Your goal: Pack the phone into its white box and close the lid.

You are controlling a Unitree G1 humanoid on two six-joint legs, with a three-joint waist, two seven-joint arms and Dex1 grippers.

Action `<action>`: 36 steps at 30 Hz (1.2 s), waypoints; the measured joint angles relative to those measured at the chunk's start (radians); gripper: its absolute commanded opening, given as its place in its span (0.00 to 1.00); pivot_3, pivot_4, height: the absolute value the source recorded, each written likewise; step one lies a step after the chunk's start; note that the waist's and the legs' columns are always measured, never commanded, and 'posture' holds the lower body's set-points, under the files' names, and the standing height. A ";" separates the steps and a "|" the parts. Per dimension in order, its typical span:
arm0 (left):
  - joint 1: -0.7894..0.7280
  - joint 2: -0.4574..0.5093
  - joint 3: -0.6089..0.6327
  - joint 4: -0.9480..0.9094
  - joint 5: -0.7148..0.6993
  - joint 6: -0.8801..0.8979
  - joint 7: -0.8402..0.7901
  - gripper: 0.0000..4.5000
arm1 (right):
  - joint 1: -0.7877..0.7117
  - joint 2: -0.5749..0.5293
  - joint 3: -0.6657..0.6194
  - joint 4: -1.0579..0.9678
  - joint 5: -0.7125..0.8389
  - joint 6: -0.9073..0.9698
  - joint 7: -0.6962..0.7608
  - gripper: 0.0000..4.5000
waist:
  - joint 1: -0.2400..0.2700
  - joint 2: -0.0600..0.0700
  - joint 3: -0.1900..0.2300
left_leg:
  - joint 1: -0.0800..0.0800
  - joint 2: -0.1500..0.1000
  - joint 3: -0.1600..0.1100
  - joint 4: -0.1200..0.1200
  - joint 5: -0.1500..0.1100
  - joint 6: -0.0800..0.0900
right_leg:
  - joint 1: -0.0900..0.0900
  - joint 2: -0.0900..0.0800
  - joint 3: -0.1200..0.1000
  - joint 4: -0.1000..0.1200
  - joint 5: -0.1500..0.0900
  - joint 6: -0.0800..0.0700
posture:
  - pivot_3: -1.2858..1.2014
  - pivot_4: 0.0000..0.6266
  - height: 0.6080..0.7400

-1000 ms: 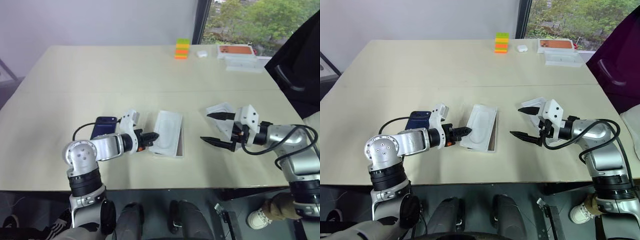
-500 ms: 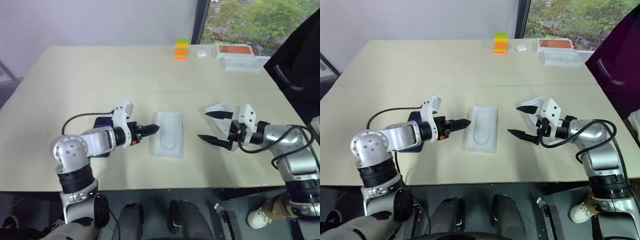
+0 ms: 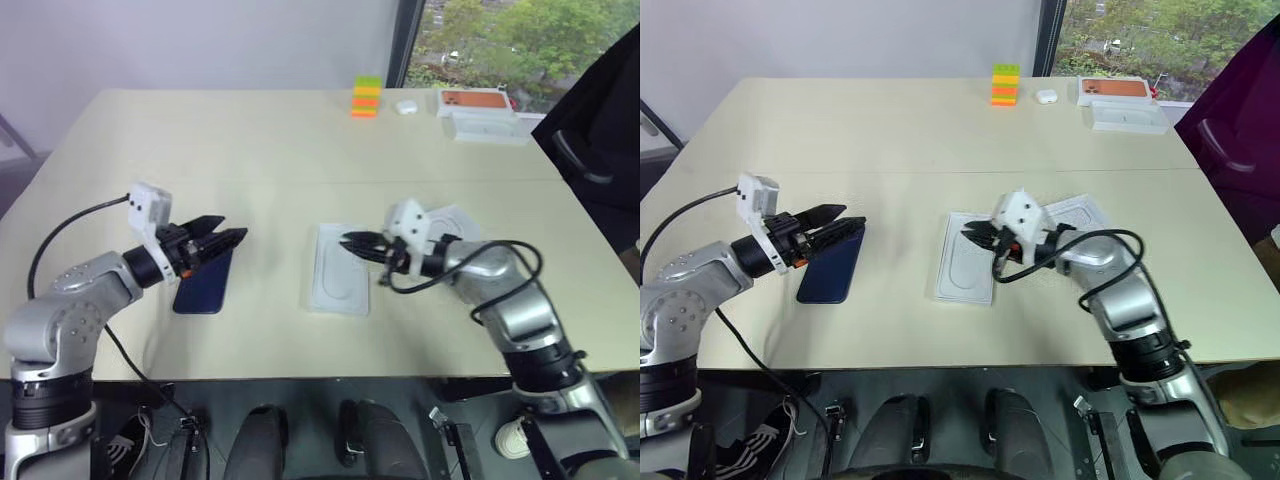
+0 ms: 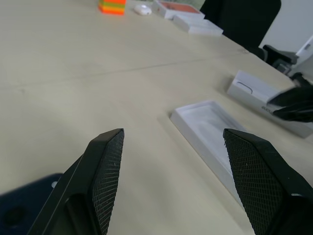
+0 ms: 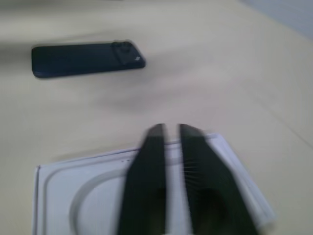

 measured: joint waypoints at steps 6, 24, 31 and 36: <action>0.015 -0.010 -0.045 0.003 0.045 -0.061 -0.009 0.76 | -0.002 -0.006 0.150 0.063 -0.193 -0.054 -0.032 0.01 | -0.002 0.000 0.000 | 0.000 0.000 0.000 0.000 0.000 0.000 | 0.000 0.001 0.000 0.000 0.000 0.000 | 0.52 0.24 1.00; 0.020 -0.027 -0.078 -0.004 0.079 -0.081 0.023 0.76 | -0.032 0.043 0.134 0.144 -0.236 -0.091 0.045 0.31 | -0.003 0.000 0.000 | 0.000 0.001 0.000 0.000 0.000 0.000 | -0.001 0.002 0.000 0.001 0.000 0.001 | 0.52 0.24 1.00; 0.022 -0.027 -0.078 0.003 0.081 -0.083 0.017 0.76 | -0.078 0.049 -0.043 0.044 -0.037 0.112 0.069 0.99 | -0.003 0.000 0.000 | 0.001 0.001 -0.001 -0.001 0.000 0.000 | -0.001 0.002 0.000 0.001 0.000 0.001 | 0.52 0.24 1.00; 0.027 -0.005 -0.076 0.017 0.081 -0.099 -0.021 0.76 | -0.031 -0.049 0.045 -0.095 0.002 0.188 0.180 0.99 | -0.003 0.000 0.000 | 0.000 0.001 -0.001 -0.002 0.000 0.001 | -0.001 0.002 -0.001 0.001 0.000 0.001 | 0.52 0.24 1.00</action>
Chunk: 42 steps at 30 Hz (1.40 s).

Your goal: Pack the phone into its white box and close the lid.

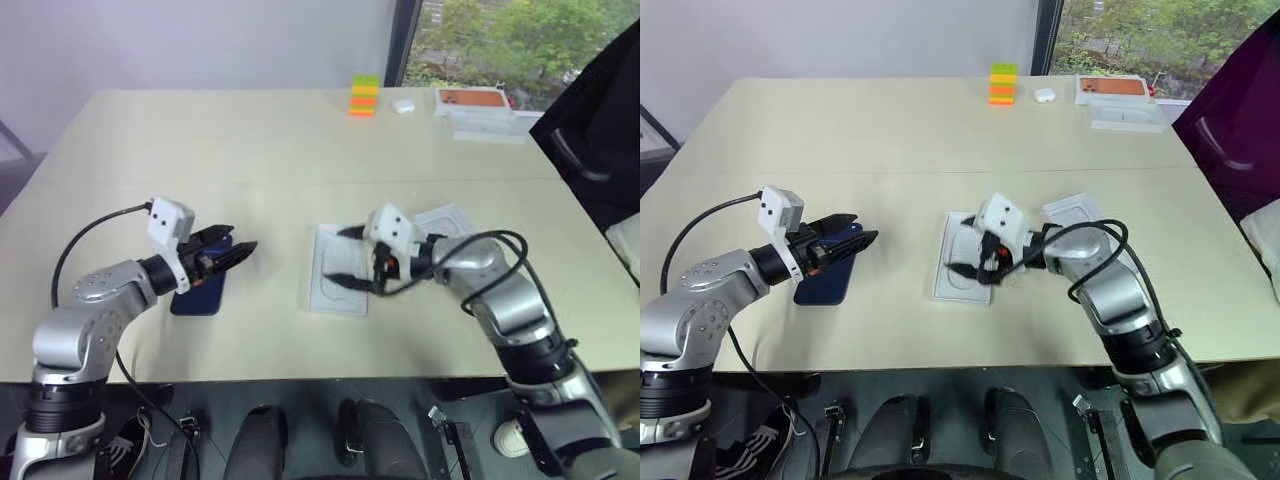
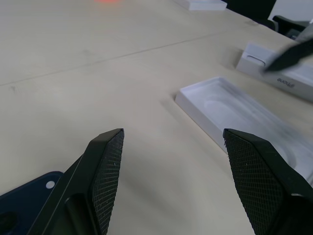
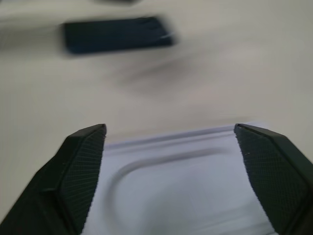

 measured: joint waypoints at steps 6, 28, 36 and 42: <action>0.050 0.065 0.005 0.000 -0.005 -0.047 -0.125 0.76 | 0.006 -0.013 0.092 -0.016 -0.029 0.035 -0.006 0.99 | -0.006 0.000 0.000 | 0.000 0.000 0.000 0.000 0.000 0.000 | -0.001 0.000 0.000 0.000 0.000 0.000 | 0.52 0.24 1.00; 0.135 0.118 0.050 0.021 -0.018 -0.245 -0.325 0.76 | 0.039 -0.073 0.179 0.046 -0.174 -0.126 0.006 0.87 | 0.000 0.000 0.000 | 0.000 0.001 0.001 0.000 0.000 0.000 | -0.001 0.000 0.000 0.000 -0.001 0.001 | 0.52 0.24 1.00; 0.135 0.113 0.045 0.021 0.002 -0.263 -0.312 0.76 | 0.044 -0.069 0.190 0.053 -0.188 -0.159 0.014 0.69 | 0.000 0.000 0.000 | 0.000 0.001 0.001 0.001 0.000 0.000 | -0.001 0.000 0.000 0.000 -0.001 0.001 | 0.52 0.24 1.00; 0.133 0.107 0.036 0.021 0.011 -0.267 -0.299 0.76 | 0.043 -0.054 0.190 0.059 -0.195 -0.166 0.014 0.17 | 0.000 0.000 0.000 | 0.000 0.001 0.001 0.000 0.000 0.000 | -0.001 0.001 0.000 0.000 -0.001 0.001 | 0.52 0.24 1.00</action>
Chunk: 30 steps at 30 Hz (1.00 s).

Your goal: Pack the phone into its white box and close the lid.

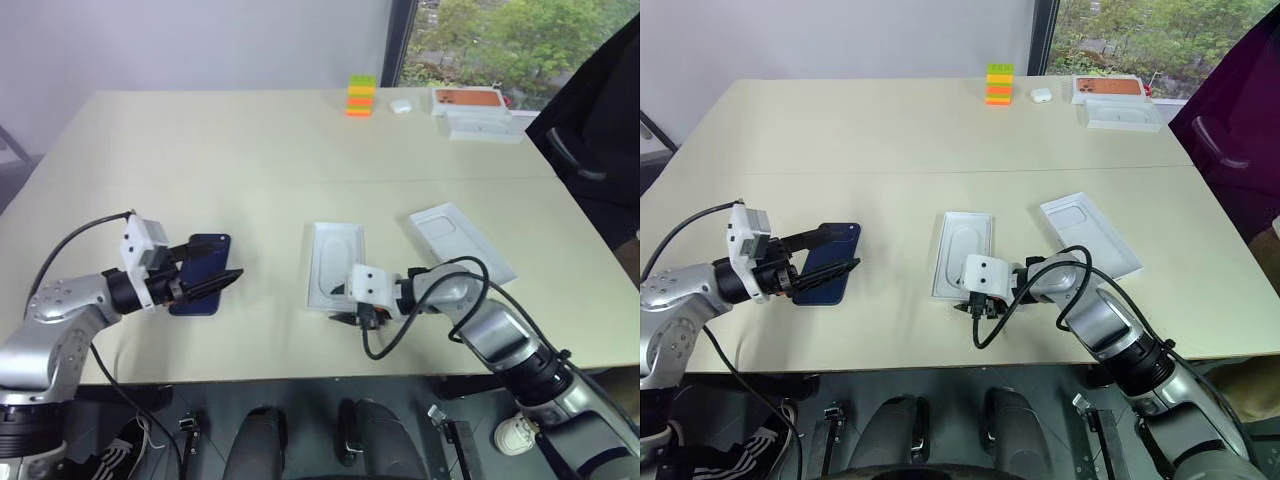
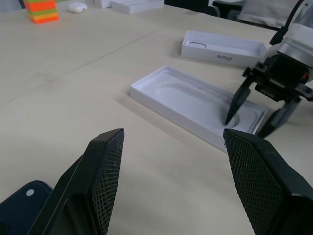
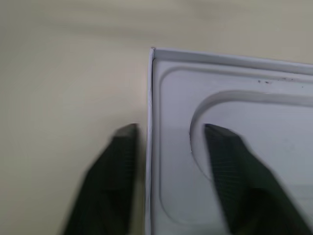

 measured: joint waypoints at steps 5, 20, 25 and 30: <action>0.000 -0.001 0.000 -0.002 0.010 -0.001 0.013 0.76 | -0.003 0.000 -0.001 -0.001 -0.011 -0.001 -0.003 0.17 | 0.000 0.000 0.000 | 0.000 0.000 0.000 0.000 0.000 0.000 | 0.000 0.000 0.000 0.000 0.000 0.000 | 0.52 0.24 1.00; -0.010 -0.011 -0.011 -0.002 0.015 -0.001 0.025 0.76 | -0.045 -0.044 -0.088 0.163 0.030 -0.150 0.082 0.32 | 0.001 0.000 0.000 | -0.001 0.000 0.000 0.000 0.000 0.000 | 0.000 0.000 0.000 0.000 0.001 -0.001 | 0.52 0.24 1.00; -0.011 -0.012 -0.011 0.005 0.018 -0.003 0.023 0.76 | -0.015 -0.061 -0.107 0.114 0.097 -0.201 0.173 0.83 | 0.000 0.000 0.000 | 0.000 0.000 0.000 0.000 0.000 0.000 | 0.000 0.001 0.000 0.000 0.000 0.000 | 0.52 0.24 1.00; -0.014 -0.014 -0.011 0.018 0.021 -0.002 0.027 0.76 | -0.015 -0.068 -0.115 0.111 0.098 -0.224 0.188 0.94 | 0.001 0.000 0.000 | 0.000 0.000 0.000 0.000 0.000 0.000 | 0.000 0.000 0.000 0.000 0.000 0.000 | 0.52 0.24 1.00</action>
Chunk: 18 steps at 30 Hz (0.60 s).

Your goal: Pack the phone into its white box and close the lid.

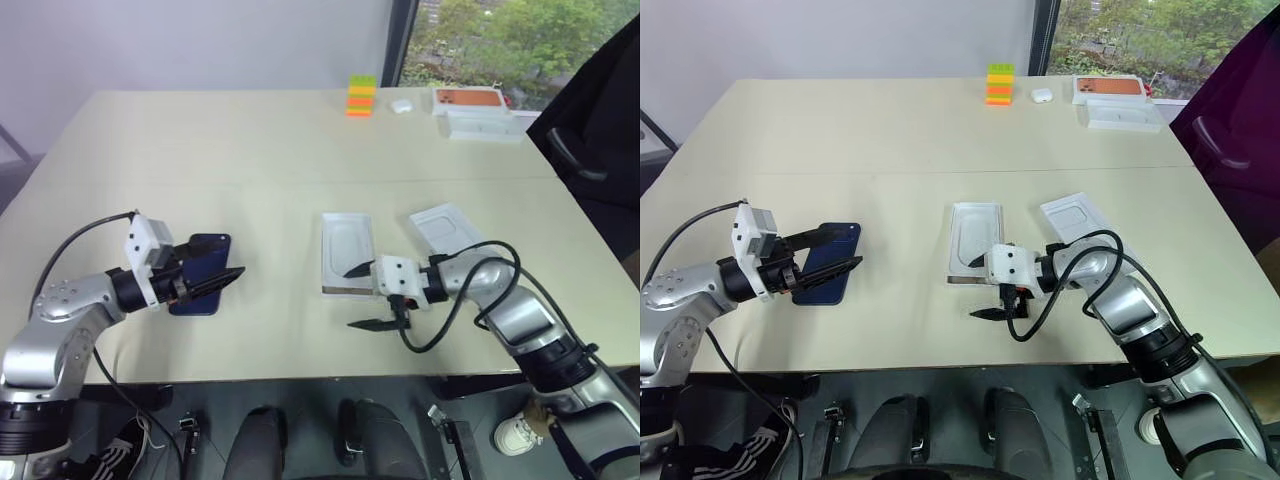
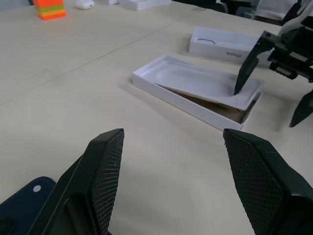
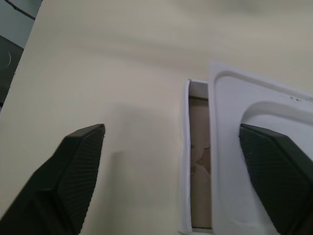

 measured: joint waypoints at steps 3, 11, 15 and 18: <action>-0.008 0.000 0.000 0.013 0.000 0.010 0.008 0.76 | -0.005 0.016 -0.037 -0.016 0.067 0.050 0.008 0.94 | 0.000 0.000 0.000 | 0.000 0.000 0.000 0.000 0.000 0.000 | 0.000 0.000 0.000 0.000 0.000 -0.001 | 0.52 0.24 1.00; -0.020 0.000 0.000 0.040 0.008 0.006 0.011 0.76 | -0.031 0.014 -0.043 -0.014 0.039 0.017 0.004 0.94 | 0.000 0.000 0.000 | 0.000 0.000 0.000 0.000 0.000 0.000 | 0.000 0.000 0.000 0.000 0.001 -0.001 | 0.52 0.24 1.00; -0.019 0.000 0.000 0.039 0.011 0.005 0.016 0.76 | -0.017 0.024 -0.029 -0.006 0.009 -0.019 -0.011 0.94 | 0.000 0.000 0.000 | 0.000 0.000 0.000 0.000 0.000 0.000 | 0.000 0.000 0.000 0.000 0.001 -0.001 | 0.52 0.24 1.00; -0.018 0.000 0.000 0.039 0.011 0.005 0.017 0.76 | -0.004 0.025 -0.029 -0.001 -0.010 -0.050 -0.022 0.94 | 0.000 0.000 0.000 | 0.000 0.000 0.000 0.000 0.000 0.000 | 0.000 0.000 0.000 0.000 0.001 -0.001 | 0.52 0.24 1.00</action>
